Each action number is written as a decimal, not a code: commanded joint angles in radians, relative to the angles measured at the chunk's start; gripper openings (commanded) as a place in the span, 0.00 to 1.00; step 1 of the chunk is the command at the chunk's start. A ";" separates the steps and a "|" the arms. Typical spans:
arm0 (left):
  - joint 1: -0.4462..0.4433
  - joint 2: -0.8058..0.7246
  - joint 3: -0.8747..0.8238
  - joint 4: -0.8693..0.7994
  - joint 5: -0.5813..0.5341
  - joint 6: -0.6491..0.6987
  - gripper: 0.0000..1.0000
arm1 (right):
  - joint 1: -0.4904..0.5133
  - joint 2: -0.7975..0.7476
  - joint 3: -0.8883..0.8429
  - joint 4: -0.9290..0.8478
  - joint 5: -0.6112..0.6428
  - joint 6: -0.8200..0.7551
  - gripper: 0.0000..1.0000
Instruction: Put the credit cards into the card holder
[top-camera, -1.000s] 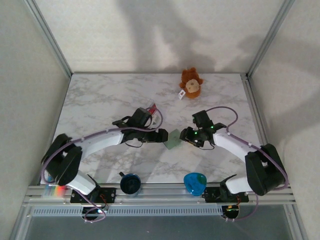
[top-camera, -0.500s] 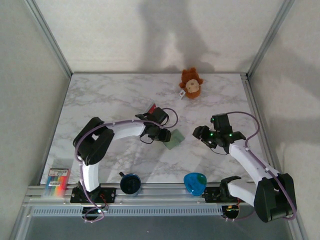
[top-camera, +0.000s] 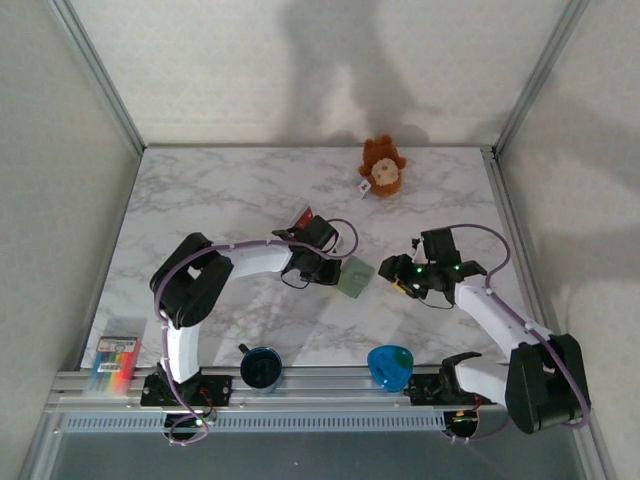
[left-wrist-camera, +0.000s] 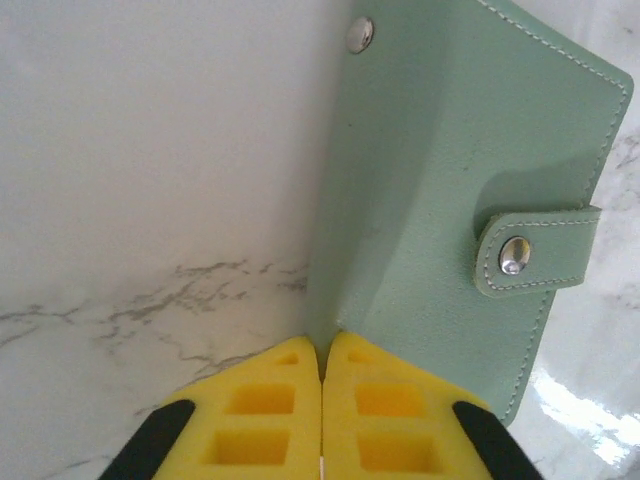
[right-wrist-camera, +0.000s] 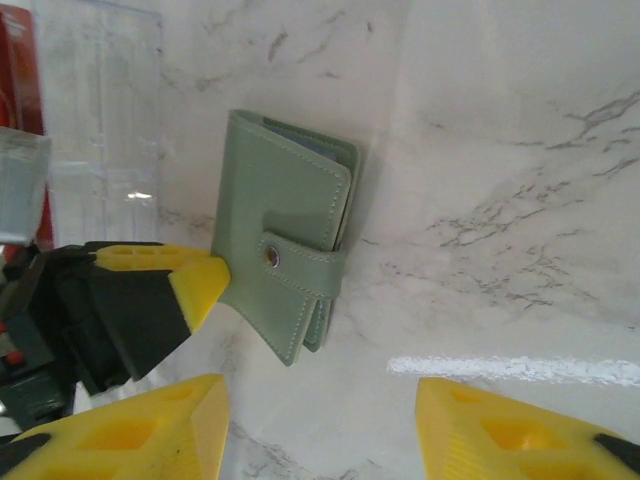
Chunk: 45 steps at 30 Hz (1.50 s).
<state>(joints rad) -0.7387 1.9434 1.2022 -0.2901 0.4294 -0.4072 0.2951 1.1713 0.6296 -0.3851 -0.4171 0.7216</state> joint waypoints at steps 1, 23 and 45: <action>-0.008 -0.042 -0.059 0.013 0.080 -0.032 0.02 | 0.025 0.053 -0.024 0.043 -0.044 -0.004 0.51; -0.025 -0.425 -0.328 0.293 0.163 -0.317 0.00 | 0.447 0.172 0.133 0.043 0.413 0.182 0.43; -0.016 -0.454 -0.375 0.255 0.080 -0.297 0.00 | 0.512 0.310 0.176 -0.111 0.757 0.157 0.00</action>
<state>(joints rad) -0.7528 1.5372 0.8417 -0.0284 0.4980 -0.7147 0.8246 1.4757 0.8307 -0.3614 0.1799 0.8791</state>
